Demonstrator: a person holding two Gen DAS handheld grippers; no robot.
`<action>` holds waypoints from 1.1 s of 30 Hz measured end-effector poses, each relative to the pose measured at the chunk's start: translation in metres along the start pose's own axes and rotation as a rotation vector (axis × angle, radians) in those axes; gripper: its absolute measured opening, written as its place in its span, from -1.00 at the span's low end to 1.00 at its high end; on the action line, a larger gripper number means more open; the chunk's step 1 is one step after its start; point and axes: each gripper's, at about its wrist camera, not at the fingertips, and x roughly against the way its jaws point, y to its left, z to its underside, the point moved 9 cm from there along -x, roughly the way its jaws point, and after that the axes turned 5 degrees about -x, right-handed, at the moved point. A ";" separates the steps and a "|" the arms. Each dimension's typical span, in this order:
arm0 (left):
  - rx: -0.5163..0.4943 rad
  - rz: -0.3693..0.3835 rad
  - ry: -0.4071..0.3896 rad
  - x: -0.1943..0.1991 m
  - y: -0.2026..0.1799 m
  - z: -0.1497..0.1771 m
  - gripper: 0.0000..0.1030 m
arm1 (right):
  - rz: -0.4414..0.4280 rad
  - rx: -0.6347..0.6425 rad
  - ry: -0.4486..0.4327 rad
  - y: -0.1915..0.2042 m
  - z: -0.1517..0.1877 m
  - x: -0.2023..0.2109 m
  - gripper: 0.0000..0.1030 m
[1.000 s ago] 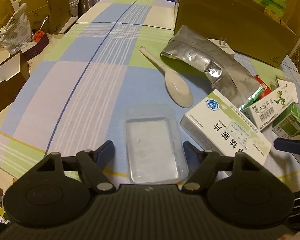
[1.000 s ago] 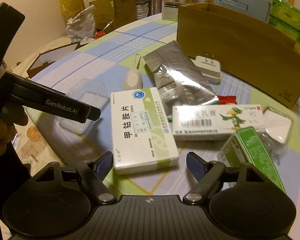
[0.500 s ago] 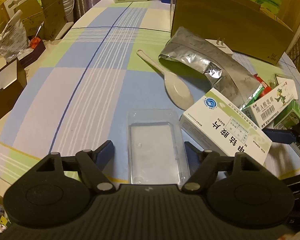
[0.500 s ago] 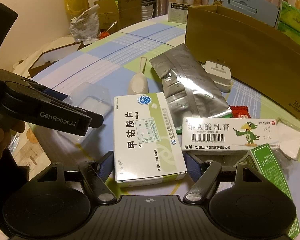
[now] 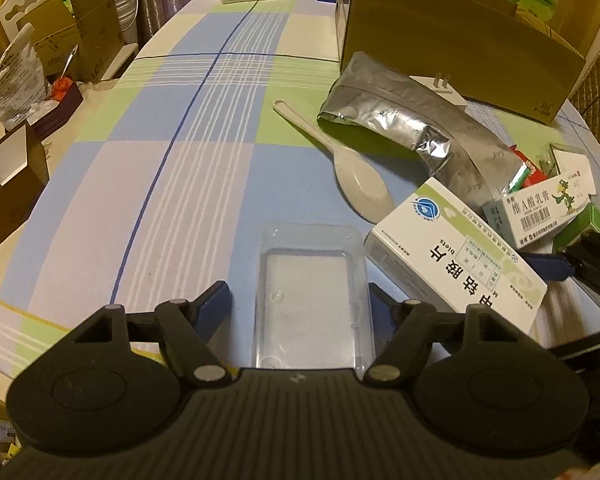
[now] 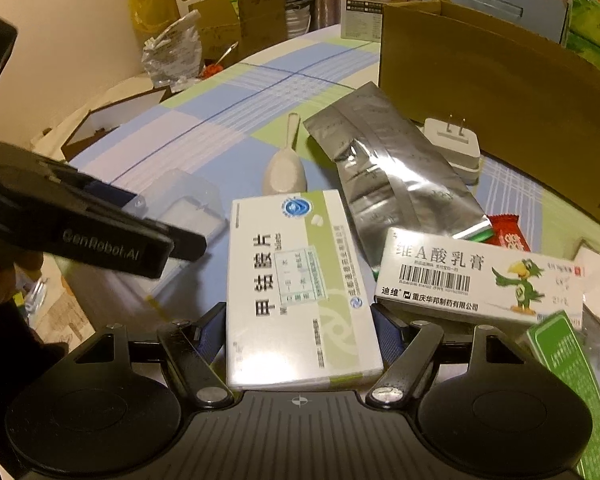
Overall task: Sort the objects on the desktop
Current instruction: 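Grasp the clear tray with the left tool while the right grasps the white-green box, then carry both items into the cardboard box and open both tools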
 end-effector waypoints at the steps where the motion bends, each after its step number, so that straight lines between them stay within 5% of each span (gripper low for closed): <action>1: 0.001 0.000 0.000 0.000 0.000 0.000 0.32 | -0.002 -0.002 -0.002 0.000 -0.002 -0.001 0.40; 11: 0.002 -0.004 -0.005 -0.001 0.001 -0.001 0.27 | 0.011 0.038 -0.013 0.006 -0.007 -0.009 0.35; 15: -0.012 -0.017 -0.014 0.000 0.000 -0.002 0.00 | 0.017 0.019 -0.011 0.004 -0.006 -0.006 0.33; 33: -0.019 -0.008 -0.089 0.039 -0.001 -0.023 -0.01 | 0.075 -0.011 -0.138 0.005 -0.016 0.052 0.32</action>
